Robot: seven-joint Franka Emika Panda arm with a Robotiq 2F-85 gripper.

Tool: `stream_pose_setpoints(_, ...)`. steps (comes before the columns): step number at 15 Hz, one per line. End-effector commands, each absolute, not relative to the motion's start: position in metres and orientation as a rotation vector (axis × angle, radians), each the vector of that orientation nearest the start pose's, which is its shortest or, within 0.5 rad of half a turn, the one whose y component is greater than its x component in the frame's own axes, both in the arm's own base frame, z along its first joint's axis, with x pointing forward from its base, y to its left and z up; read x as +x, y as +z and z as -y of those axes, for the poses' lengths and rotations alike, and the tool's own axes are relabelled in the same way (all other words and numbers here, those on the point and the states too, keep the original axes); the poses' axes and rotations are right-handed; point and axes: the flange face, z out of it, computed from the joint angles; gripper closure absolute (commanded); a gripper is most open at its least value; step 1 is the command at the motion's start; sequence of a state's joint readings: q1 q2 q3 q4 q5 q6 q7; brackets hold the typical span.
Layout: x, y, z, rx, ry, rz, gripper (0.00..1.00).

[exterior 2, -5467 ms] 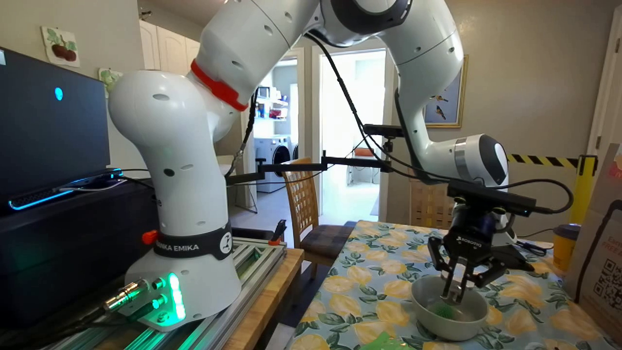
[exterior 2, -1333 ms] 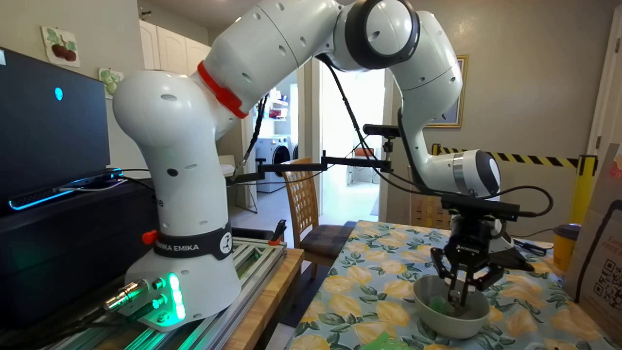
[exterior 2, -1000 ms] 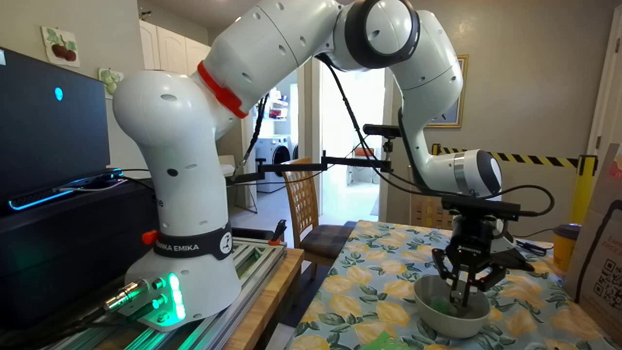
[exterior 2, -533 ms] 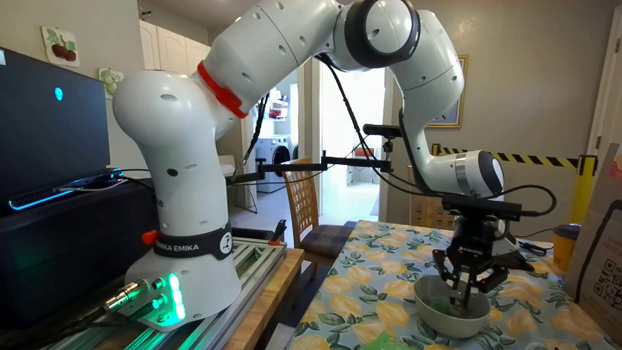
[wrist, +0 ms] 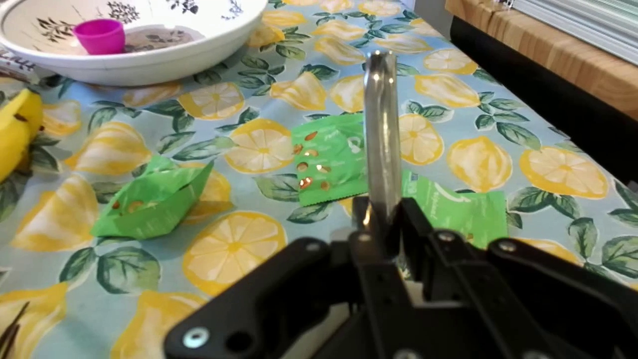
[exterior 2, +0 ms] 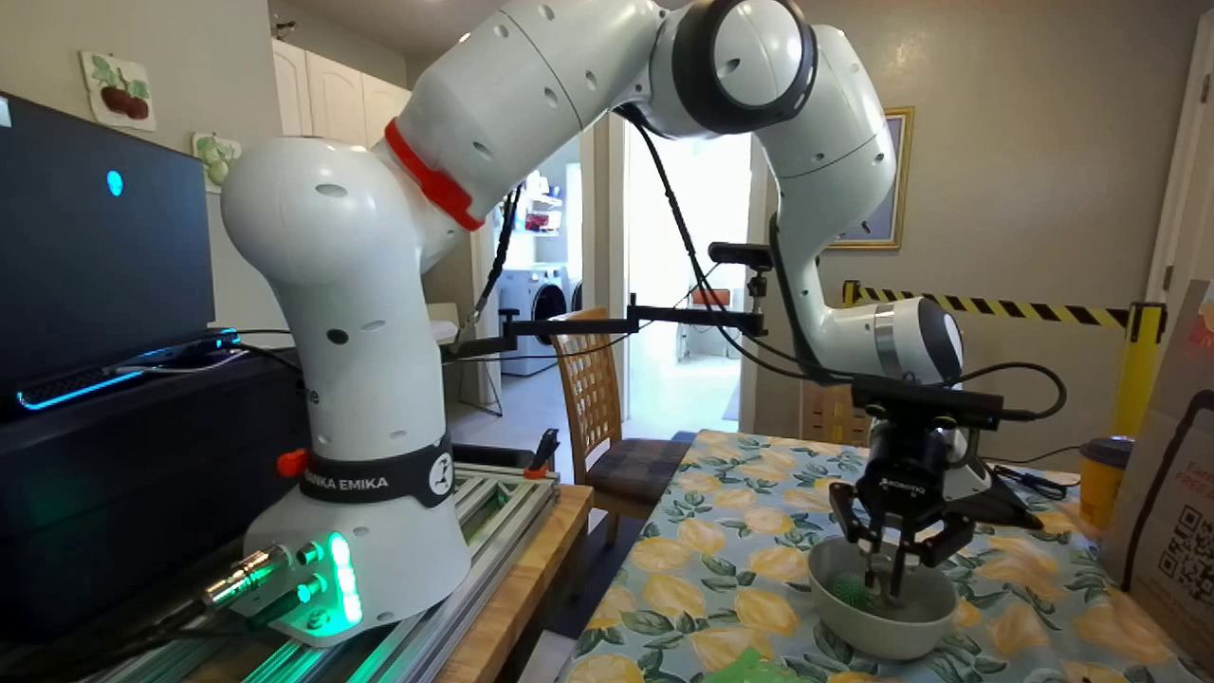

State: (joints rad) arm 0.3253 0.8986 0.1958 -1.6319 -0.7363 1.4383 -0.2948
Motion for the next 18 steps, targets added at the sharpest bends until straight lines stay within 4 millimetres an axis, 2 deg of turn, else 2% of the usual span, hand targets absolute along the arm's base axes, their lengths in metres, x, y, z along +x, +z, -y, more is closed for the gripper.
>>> stream_pose_setpoints(1,0.513,0.093,-0.206,1.811,-1.19,-1.293,0.96)
stream_pose_setpoints(10,0.522,0.097,-0.204,1.872,-1.173,-1.284,0.96)
stream_pose_setpoints(18,0.524,0.098,-0.186,1.869,-1.203,-1.243,0.96)
